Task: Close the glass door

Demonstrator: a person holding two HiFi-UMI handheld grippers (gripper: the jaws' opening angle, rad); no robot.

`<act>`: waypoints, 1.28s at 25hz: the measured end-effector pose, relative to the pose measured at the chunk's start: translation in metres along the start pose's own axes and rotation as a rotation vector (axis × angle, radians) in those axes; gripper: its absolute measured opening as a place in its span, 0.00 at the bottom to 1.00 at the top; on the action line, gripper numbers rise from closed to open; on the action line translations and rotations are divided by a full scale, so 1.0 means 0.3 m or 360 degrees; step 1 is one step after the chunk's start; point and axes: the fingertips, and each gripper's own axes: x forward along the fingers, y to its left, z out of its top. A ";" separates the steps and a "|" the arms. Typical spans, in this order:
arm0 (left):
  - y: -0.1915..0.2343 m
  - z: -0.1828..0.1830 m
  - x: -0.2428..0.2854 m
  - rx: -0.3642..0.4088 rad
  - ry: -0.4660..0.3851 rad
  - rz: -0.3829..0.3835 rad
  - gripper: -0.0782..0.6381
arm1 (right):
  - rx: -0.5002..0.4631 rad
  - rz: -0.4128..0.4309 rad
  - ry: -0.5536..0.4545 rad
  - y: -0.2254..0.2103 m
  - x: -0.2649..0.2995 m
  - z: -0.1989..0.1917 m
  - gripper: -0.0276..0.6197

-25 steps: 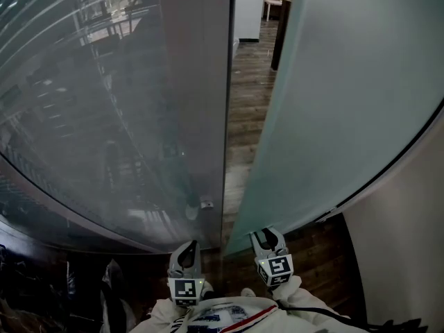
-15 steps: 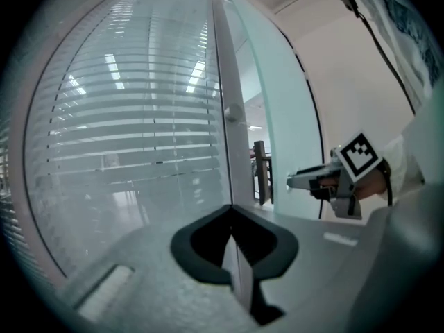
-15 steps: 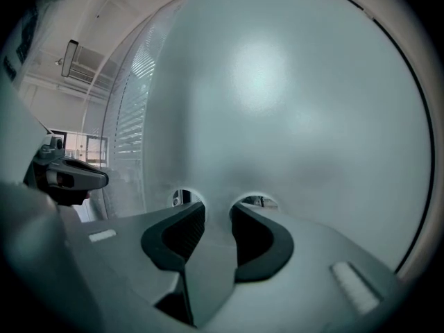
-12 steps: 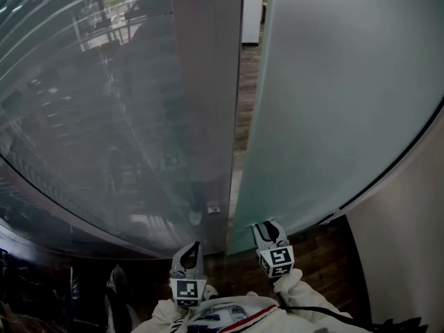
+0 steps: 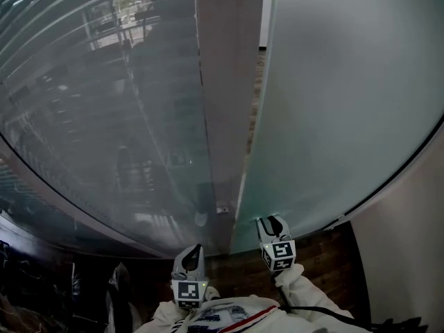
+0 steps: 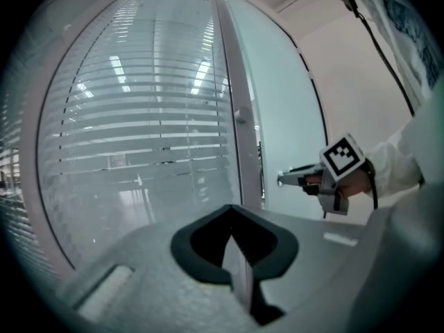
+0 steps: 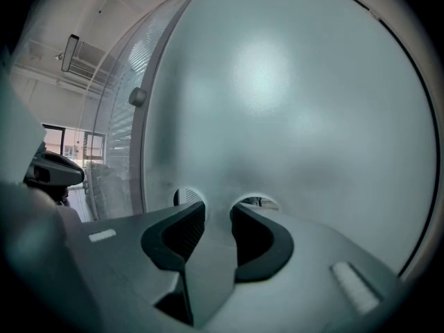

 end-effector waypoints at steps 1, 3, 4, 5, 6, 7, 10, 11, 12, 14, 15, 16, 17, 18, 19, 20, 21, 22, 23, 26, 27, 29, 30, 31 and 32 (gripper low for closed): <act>0.002 -0.001 -0.004 0.0009 0.0005 0.0004 0.11 | -0.0002 -0.0003 0.0000 -0.002 0.005 0.001 0.24; 0.009 -0.009 -0.010 0.0004 0.0009 0.0016 0.11 | -0.0003 -0.0002 -0.0002 -0.005 0.016 0.004 0.24; 0.013 -0.017 -0.011 -0.0008 0.0005 0.0025 0.11 | -0.0003 -0.0002 -0.0004 -0.006 0.022 0.005 0.24; 0.017 -0.025 -0.012 -0.0023 -0.0001 0.0034 0.11 | -0.0003 -0.0001 -0.0005 -0.008 0.029 0.007 0.24; 0.019 -0.031 -0.012 -0.0039 -0.0005 0.0042 0.11 | -0.0003 0.0000 -0.0005 -0.009 0.036 0.008 0.24; 0.021 -0.036 -0.012 -0.0051 -0.0004 0.0047 0.11 | -0.0003 -0.0001 -0.0005 -0.011 0.044 0.009 0.24; 0.028 -0.040 -0.012 -0.0031 0.0019 0.0046 0.11 | -0.0003 -0.0003 -0.0003 -0.016 0.066 0.011 0.24; 0.030 -0.046 -0.011 -0.0024 0.0022 0.0045 0.11 | -0.0004 -0.0004 -0.0003 -0.017 0.072 0.012 0.24; 0.031 -0.053 -0.009 -0.0026 0.0020 0.0046 0.11 | -0.0005 -0.0005 -0.0003 -0.019 0.077 0.013 0.24; 0.028 -0.045 -0.007 -0.0048 0.0005 0.0050 0.11 | -0.0006 -0.0006 0.0001 -0.021 0.084 0.016 0.24; 0.026 -0.033 -0.008 -0.0052 0.0003 0.0048 0.11 | -0.0006 -0.0007 0.0004 -0.023 0.088 0.017 0.24; 0.024 -0.023 -0.009 -0.0051 0.0006 0.0046 0.11 | -0.0005 -0.0008 0.0006 -0.025 0.093 0.018 0.24; 0.022 -0.015 -0.009 -0.0043 0.0011 0.0042 0.11 | -0.0005 -0.0008 0.0006 -0.027 0.099 0.019 0.24; 0.022 -0.011 -0.009 -0.0035 0.0015 0.0039 0.11 | -0.0005 -0.0009 0.0006 -0.029 0.106 0.021 0.24; 0.023 -0.013 -0.007 -0.0035 0.0017 0.0039 0.11 | -0.0005 -0.0011 0.0006 -0.031 0.113 0.022 0.24; 0.024 -0.019 -0.006 -0.0043 0.0014 0.0044 0.11 | -0.0005 -0.0012 0.0006 -0.033 0.118 0.023 0.24; 0.025 -0.026 -0.006 -0.0049 0.0014 0.0049 0.11 | -0.0005 -0.0013 0.0006 -0.033 0.120 0.024 0.24; 0.027 -0.029 -0.008 -0.0047 0.0017 0.0052 0.11 | -0.0006 -0.0013 0.0005 -0.033 0.119 0.024 0.24; 0.028 -0.032 -0.010 -0.0051 0.0018 0.0057 0.11 | -0.0008 -0.0012 0.0003 -0.032 0.117 0.023 0.24; 0.038 -0.047 -0.007 -0.0074 -0.0003 0.0086 0.11 | -0.0010 -0.0006 0.0001 -0.030 0.117 0.021 0.24; 0.039 -0.053 -0.007 -0.0067 0.0000 0.0086 0.11 | -0.0009 -0.0006 0.0003 -0.030 0.118 0.020 0.24; 0.033 -0.049 -0.011 -0.0035 0.0023 0.0068 0.11 | -0.0008 -0.0007 0.0006 -0.029 0.120 0.020 0.24; 0.030 -0.039 -0.013 -0.0034 0.0028 0.0062 0.11 | -0.0008 -0.0008 0.0006 -0.029 0.120 0.019 0.24; 0.027 -0.027 -0.014 -0.0036 0.0028 0.0059 0.11 | -0.0009 -0.0010 0.0006 -0.029 0.118 0.018 0.24; 0.027 -0.019 -0.015 -0.0035 0.0025 0.0059 0.11 | -0.0010 -0.0011 0.0005 -0.029 0.118 0.019 0.24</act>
